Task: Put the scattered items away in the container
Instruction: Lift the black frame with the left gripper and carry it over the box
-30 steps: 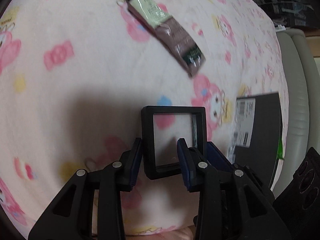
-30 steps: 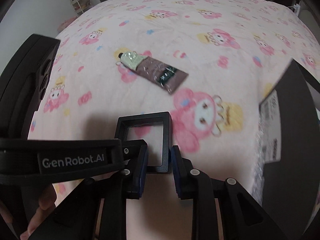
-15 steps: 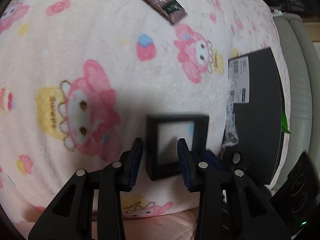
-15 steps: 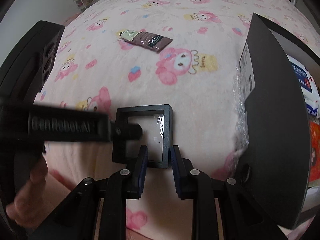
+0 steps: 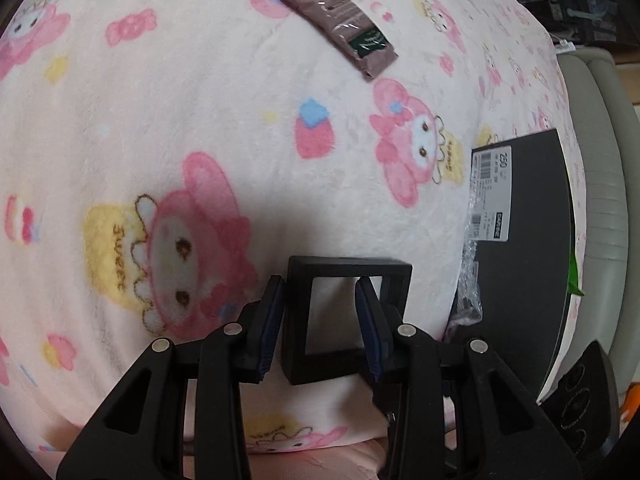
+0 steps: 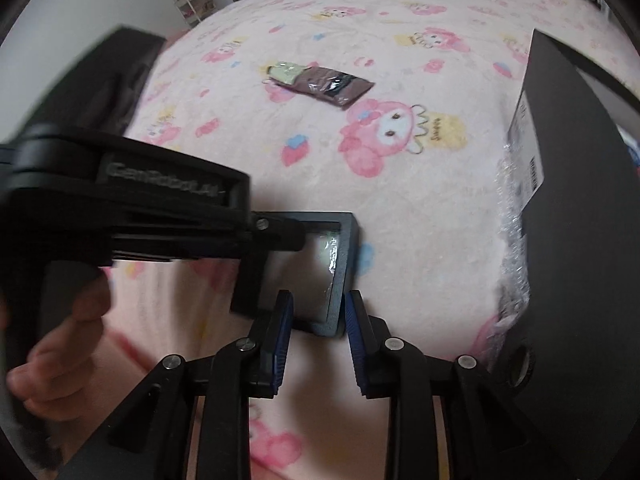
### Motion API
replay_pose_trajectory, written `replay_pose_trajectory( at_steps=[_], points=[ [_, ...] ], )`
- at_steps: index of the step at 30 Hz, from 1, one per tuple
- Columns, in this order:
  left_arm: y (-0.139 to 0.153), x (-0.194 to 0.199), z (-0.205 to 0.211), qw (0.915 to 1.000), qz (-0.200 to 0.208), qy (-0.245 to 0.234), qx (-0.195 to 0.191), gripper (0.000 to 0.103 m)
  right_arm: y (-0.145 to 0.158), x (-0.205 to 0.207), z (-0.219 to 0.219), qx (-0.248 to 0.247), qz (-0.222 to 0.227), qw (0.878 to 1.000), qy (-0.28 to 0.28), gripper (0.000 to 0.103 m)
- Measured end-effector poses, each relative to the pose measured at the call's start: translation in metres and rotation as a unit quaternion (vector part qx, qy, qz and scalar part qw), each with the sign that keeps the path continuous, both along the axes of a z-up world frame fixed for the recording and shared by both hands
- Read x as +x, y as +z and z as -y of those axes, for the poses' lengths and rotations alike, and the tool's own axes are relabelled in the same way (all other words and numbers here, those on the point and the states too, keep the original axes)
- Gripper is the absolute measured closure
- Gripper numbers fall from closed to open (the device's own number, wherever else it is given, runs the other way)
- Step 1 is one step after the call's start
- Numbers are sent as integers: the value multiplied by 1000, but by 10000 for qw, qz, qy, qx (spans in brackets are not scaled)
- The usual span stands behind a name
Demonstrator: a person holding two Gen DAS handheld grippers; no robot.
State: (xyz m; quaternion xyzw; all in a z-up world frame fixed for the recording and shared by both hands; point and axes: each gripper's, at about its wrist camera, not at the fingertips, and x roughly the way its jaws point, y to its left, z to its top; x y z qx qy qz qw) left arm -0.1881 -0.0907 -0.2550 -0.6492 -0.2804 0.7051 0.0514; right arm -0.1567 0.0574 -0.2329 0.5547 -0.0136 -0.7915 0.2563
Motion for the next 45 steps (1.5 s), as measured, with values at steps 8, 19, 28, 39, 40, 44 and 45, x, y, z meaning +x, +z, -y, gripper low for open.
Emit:
replay_pose_trajectory(
  at_steps=[8,19,28,39,40,44,45],
  points=[
    [11,19,8,9996,13,124,-234,67,5,7,-9,-51,-12,9999,-97,79],
    [21,19,-4,9995,-324,-65,6,64,10,-2,-7,-247,-192,9994,-164,77],
    [83,50,-11,9924,-1063,-214,576,64,71,19,-37,-344,-612,9971,-280,77],
    [153,28,-98,9796,-1718,-858,594,64,145,26,-114,-482,-1398,9875,-542,77],
    [152,23,-110,9786,-1711,-944,644,64,147,24,-125,-449,-1425,9869,-616,77],
    [137,4,-166,9755,-1582,-1273,849,64,139,14,-184,-404,-1308,9841,-1134,77],
    [131,0,-179,9753,-1515,-1343,883,64,134,12,-200,-442,-1233,9828,-1299,77]
  ],
)
